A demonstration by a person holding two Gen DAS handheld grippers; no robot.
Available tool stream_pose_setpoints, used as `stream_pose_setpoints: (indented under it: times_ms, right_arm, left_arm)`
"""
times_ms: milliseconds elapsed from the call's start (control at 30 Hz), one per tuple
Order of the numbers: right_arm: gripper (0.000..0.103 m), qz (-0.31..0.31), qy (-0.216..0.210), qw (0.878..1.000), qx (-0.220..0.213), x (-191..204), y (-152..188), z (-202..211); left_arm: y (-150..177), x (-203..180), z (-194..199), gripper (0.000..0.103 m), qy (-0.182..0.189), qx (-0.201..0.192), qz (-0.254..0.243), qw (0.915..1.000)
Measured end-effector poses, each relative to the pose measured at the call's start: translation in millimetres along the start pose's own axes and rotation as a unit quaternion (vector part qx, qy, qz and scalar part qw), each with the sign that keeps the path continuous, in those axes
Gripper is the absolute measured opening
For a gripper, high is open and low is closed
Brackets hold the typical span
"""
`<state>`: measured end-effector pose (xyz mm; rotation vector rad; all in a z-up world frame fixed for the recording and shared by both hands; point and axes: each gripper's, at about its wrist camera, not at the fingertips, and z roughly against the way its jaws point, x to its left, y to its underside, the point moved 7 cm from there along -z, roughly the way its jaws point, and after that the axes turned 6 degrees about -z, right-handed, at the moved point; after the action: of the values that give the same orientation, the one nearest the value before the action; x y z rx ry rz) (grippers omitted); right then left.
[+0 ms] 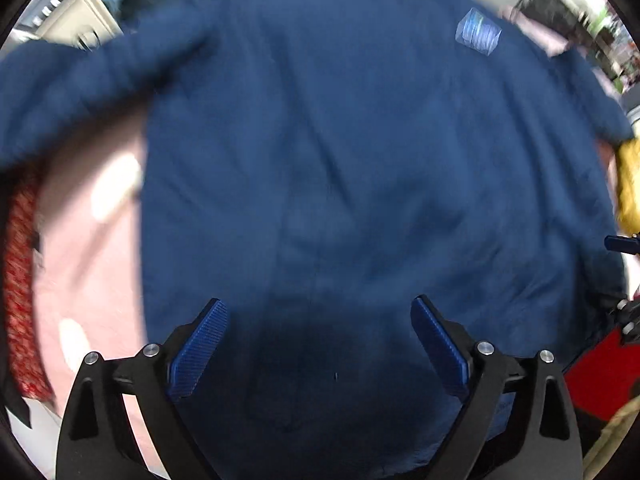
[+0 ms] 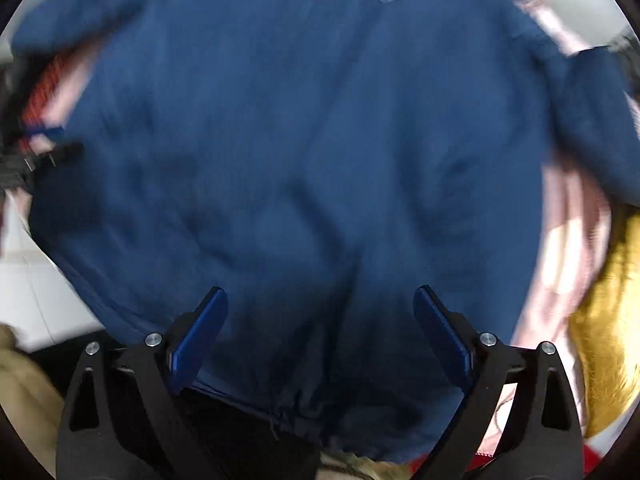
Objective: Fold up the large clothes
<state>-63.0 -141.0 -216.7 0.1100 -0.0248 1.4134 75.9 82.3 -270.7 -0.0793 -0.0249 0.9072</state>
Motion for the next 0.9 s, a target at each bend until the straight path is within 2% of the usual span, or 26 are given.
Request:
stream_pose_setpoints:
  times_ms: [33, 67, 133, 200, 400, 500, 700, 800, 900]
  right_arm:
    - [0.094, 0.013, 0.019, 0.999, 0.043, 3, 12, -27]
    - [0.098, 0.026, 0.04, 0.997, 0.065, 5, 19, -42]
    - [0.099, 0.037, 0.067, 0.996, 0.044, 11, 19, -52]
    - [0.099, 0.009, 0.068, 0.997, 0.043, 9, 16, -50]
    - [0.099, 0.007, 0.072, 0.994, 0.077, 8, 5, -51]
    - [0.099, 0.006, 0.074, 0.994, 0.086, -3, 0, -52]
    - [0.099, 0.006, 0.069, 0.994, 0.083, -1, -3, -59]
    - [0.099, 0.007, 0.068, 0.994, 0.086, -5, 0, -57]
    - [0.098, 0.005, 0.058, 0.994, 0.096, -8, -1, -50]
  left_arm:
    - [8, 0, -17, 0.097, 0.0, 0.025, 0.003, 0.9997]
    - [15, 1, -32, 0.097, 0.0, 0.042, 0.001, 0.9991]
    - [18, 1, -40, 0.098, -0.002, 0.014, -0.007, 0.9999]
    - [17, 1, -40, 0.098, -0.012, 0.006, 0.004, 0.9999]
    - [11, -4, -47, 0.099, -0.035, 0.01, 0.031, 0.9988]
    - [8, -4, -50, 0.099, -0.031, 0.014, 0.035, 0.9988]
    - [15, -6, -48, 0.098, -0.032, -0.005, 0.033, 0.9989]
    - [33, -13, -25, 0.098, -0.038, -0.002, 0.04, 0.9985]
    - [33, -13, -15, 0.097, -0.05, 0.012, 0.048, 0.9975]
